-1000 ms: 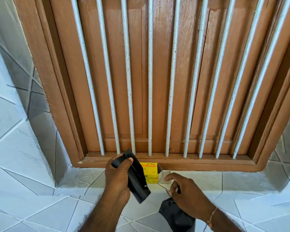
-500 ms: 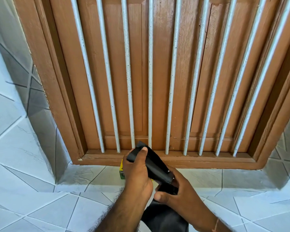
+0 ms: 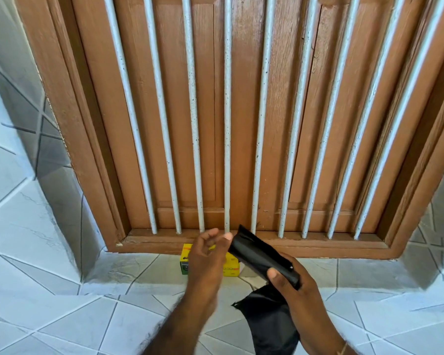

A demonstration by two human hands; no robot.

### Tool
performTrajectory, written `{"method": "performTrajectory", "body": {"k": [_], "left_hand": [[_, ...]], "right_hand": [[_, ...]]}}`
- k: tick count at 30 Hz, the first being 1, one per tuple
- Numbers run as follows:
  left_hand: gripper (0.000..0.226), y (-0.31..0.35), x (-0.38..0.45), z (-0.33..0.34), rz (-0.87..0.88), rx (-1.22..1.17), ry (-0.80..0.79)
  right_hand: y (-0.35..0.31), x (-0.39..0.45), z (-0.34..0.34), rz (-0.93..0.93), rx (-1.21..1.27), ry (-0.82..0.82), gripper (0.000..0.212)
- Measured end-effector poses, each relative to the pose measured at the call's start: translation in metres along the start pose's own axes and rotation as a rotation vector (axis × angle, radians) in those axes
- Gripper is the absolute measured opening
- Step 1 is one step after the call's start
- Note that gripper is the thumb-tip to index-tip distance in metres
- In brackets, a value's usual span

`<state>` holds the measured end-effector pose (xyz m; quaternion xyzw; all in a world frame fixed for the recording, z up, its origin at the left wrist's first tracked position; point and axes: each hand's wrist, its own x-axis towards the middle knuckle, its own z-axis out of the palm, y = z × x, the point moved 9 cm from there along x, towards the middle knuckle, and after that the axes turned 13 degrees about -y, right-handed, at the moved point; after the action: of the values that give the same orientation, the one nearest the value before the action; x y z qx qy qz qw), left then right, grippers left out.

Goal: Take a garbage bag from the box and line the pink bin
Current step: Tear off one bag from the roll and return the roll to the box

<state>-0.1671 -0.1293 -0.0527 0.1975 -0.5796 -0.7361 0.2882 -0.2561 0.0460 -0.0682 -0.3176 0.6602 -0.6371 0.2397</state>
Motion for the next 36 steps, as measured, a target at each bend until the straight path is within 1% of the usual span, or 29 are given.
{"method": "performTrajectory", "body": {"k": [1, 2, 3, 4, 5, 6, 7, 9, 12, 14, 16, 18, 19, 21, 23, 26, 27, 29, 32, 36], "left_hand": [[0.025, 0.012, 0.003, -0.011, 0.112, 0.292, -0.003], [0.025, 0.025, 0.004, -0.015, 0.237, 0.665, -0.023], [0.029, 0.03, 0.006, -0.01, 0.343, 1.047, -0.091], [0.035, 0.024, 0.008, 0.0, 0.399, 1.36, -0.207], [0.039, 0.014, 0.011, 0.008, 0.408, 1.574, -0.331], [0.043, 0.004, 0.012, 0.014, 0.391, 1.695, -0.437], [0.046, -0.001, 0.013, 0.021, 0.382, 1.753, -0.511], [0.054, -0.005, 0.017, 0.033, 0.372, 1.834, -0.59], [0.058, -0.006, 0.025, 0.04, 0.343, 1.935, -0.582], [0.057, -0.008, 0.028, 0.041, 0.314, 1.957, -0.578], [0.058, -0.009, 0.03, 0.037, 0.248, 1.819, -0.603], [0.059, -0.005, 0.026, 0.034, 0.238, 1.618, -0.618], [0.061, -0.002, 0.022, 0.034, 0.254, 1.545, -0.622], [0.062, 0.005, 0.013, 0.034, 0.293, 1.441, -0.612], [0.058, 0.009, 0.006, 0.033, 0.299, 1.393, -0.595], [0.049, 0.011, 0.0, 0.031, 0.315, 1.392, -0.573], [0.05, 0.012, -0.001, 0.03, 0.32, 1.392, -0.563], [0.059, 0.014, -0.002, 0.026, 0.29, 1.393, -0.532], [0.075, 0.017, -0.003, 0.023, 0.253, 1.375, -0.485], [0.083, 0.024, -0.007, 0.023, 0.269, 1.324, -0.469]], "right_hand": [[0.002, 0.0, -0.008, 0.017, -0.032, 0.009, 0.037], [0.002, 0.0, -0.015, 0.029, -0.067, 0.019, 0.036], [0.003, 0.0, -0.023, 0.038, -0.1, 0.031, 0.035], [0.004, 0.0, -0.031, 0.043, -0.12, 0.045, 0.032], [0.004, 0.001, -0.037, 0.047, -0.13, 0.054, 0.03], [0.004, 0.002, -0.04, 0.051, -0.136, 0.056, 0.029], [0.004, 0.003, -0.042, 0.056, -0.141, 0.055, 0.029], [0.002, 0.005, -0.042, 0.059, -0.145, 0.049, 0.031], [-0.001, 0.006, -0.039, 0.055, -0.164, 0.036, 0.042], [-0.001, 0.006, -0.039, 0.055, -0.18, 0.034, 0.042], [-0.002, 0.006, -0.039, 0.05, -0.177, 0.034, 0.038], [-0.006, 0.005, -0.039, 0.039, -0.159, 0.034, 0.035], [-0.009, 0.005, -0.04, 0.032, -0.151, 0.038, 0.036], [-0.015, 0.004, -0.04, 0.02, -0.149, 0.05, 0.046], [-0.023, 0.004, -0.04, -0.004, -0.149, 0.06, 0.052], [-0.037, 0.005, -0.037, -0.062, -0.16, 0.054, 0.049], [-0.041, 0.005, -0.036, -0.074, -0.172, 0.043, 0.05], [-0.046, 0.005, -0.031, -0.087, -0.214, 0.016, 0.048], [-0.053, 0.005, -0.022, -0.101, -0.281, -0.019, 0.041], [-0.054, 0.005, -0.017, -0.091, -0.328, -0.043, 0.035]]}}
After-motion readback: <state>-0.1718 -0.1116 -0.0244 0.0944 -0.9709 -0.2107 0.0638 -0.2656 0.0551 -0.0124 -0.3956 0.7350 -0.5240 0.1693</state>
